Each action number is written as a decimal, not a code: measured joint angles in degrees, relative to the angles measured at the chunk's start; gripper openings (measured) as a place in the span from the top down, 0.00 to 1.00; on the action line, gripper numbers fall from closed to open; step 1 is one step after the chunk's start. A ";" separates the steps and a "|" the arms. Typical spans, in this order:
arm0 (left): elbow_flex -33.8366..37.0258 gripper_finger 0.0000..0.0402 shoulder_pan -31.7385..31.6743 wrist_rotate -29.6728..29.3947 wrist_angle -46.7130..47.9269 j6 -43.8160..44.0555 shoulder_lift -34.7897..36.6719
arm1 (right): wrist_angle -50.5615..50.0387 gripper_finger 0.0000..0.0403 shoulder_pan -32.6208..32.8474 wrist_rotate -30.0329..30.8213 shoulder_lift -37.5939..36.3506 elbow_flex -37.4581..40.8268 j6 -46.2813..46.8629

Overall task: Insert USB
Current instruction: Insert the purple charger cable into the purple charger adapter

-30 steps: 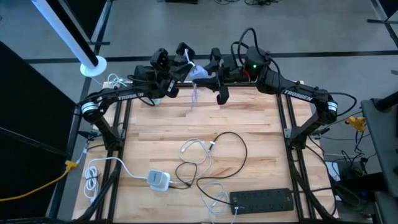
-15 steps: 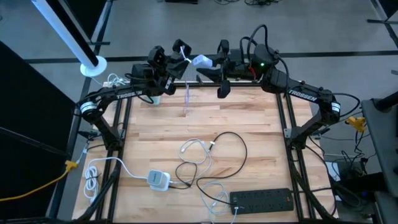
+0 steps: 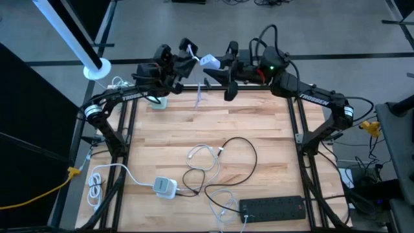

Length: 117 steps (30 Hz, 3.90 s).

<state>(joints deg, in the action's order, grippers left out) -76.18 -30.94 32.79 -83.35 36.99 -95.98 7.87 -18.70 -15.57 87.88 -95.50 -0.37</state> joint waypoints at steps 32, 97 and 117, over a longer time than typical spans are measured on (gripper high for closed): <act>16.76 0.96 -14.98 10.36 6.88 5.79 12.90 | -78.22 0.71 -4.95 15.71 3.03 12.66 9.07; 20.45 0.96 -2.34 -1.88 -6.23 1.09 -10.21 | -36.40 0.93 -0.66 13.90 -4.86 16.17 11.29; 15.74 0.96 -1.52 0.73 -6.58 4.11 -8.55 | -12.05 0.79 -1.05 14.00 -5.01 15.11 12.37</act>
<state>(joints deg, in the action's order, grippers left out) -60.45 -32.46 33.52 -89.93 41.10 -104.53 -4.18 -19.75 -1.56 82.87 -80.39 12.00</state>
